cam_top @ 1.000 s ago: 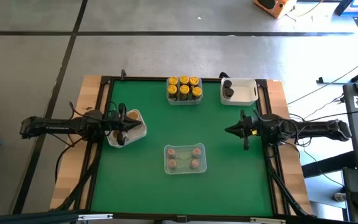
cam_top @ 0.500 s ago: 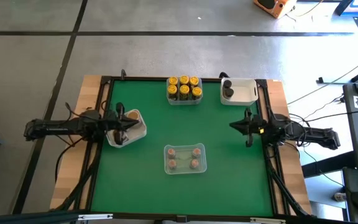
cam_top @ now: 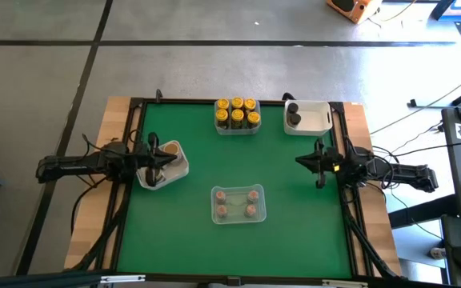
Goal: Sort spices by type
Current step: Return to Home Position
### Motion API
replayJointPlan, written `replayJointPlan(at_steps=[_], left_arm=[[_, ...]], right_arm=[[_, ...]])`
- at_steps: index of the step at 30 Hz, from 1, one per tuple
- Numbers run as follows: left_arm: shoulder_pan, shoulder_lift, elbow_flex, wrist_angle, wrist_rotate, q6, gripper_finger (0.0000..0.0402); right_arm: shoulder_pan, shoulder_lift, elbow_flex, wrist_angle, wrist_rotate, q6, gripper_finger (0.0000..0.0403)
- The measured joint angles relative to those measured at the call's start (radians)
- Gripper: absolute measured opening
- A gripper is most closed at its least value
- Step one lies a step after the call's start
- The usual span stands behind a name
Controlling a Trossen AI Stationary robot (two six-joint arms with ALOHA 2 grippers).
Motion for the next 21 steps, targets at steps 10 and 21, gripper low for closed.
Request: replayJointPlan(at_steps=[10,21], left_arm=[[0.0,0.004,0.0,0.0,0.0,-0.086,0.0004],[0.0,0.004,0.0,0.001,0.001,-0.092,0.0004]], right_arm=[[0.0,0.0,-0.002,-0.004,0.0,-0.001,0.0019],[0.0,0.0,-0.003,-0.006,0.0,-0.001,0.0019]])
